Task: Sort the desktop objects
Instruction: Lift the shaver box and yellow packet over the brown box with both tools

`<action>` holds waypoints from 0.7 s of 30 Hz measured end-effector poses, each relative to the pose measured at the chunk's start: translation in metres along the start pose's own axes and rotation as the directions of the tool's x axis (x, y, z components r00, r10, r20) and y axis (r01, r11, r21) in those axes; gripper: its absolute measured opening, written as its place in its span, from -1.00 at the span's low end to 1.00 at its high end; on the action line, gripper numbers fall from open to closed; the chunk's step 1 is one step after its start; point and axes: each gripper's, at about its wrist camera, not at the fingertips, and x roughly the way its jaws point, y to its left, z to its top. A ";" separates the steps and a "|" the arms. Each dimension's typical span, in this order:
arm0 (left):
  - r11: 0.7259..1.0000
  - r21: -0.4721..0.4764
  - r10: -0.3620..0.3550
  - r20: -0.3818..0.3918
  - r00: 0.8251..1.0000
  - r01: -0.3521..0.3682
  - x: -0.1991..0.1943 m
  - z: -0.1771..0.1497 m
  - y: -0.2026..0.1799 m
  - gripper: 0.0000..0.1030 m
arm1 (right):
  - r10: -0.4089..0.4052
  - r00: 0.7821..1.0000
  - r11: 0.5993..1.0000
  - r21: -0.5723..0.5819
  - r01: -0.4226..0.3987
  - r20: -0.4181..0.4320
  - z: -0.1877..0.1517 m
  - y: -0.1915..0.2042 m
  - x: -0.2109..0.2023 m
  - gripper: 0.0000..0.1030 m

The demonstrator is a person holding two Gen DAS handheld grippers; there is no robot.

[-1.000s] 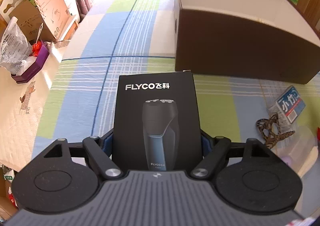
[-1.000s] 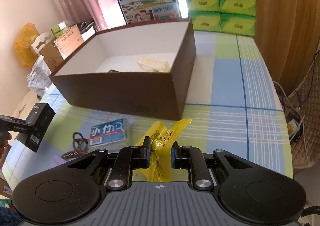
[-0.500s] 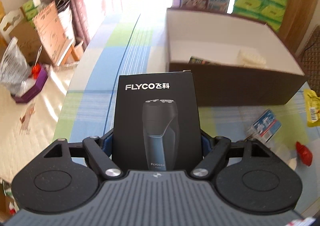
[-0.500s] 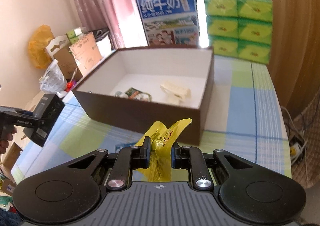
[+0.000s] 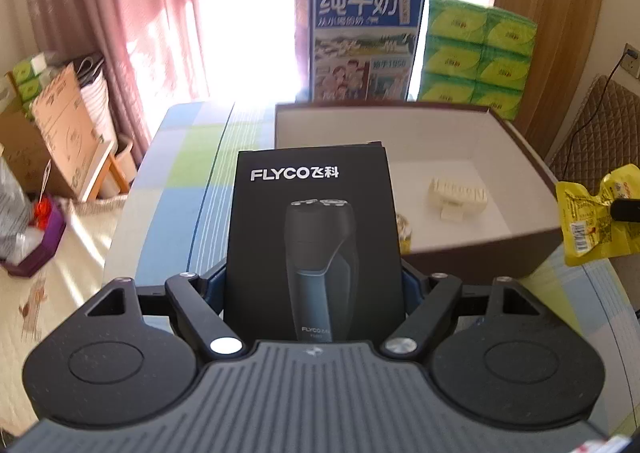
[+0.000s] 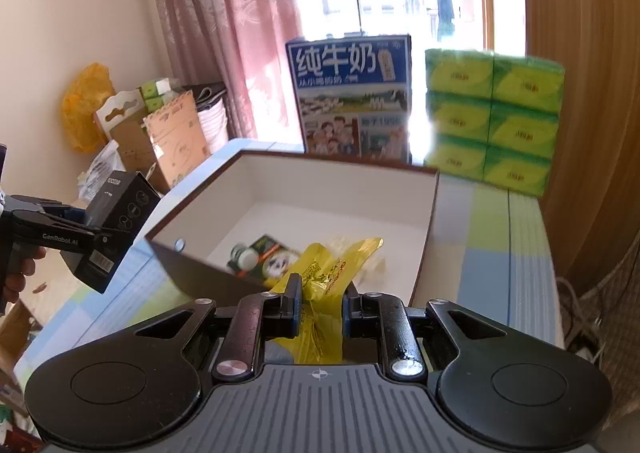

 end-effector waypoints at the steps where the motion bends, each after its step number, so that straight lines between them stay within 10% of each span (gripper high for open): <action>1: 1.000 0.008 0.000 0.004 1.000 0.000 0.003 0.006 -0.002 0.49 | -0.004 1.000 1.000 -0.004 0.004 0.006 0.005 -0.001 0.003 -0.70; 21: 0.994 0.101 0.054 -0.059 0.997 -0.048 0.123 0.100 -0.027 0.49 | -0.187 0.981 0.982 -0.048 0.184 -0.057 0.076 -0.044 0.126 -0.70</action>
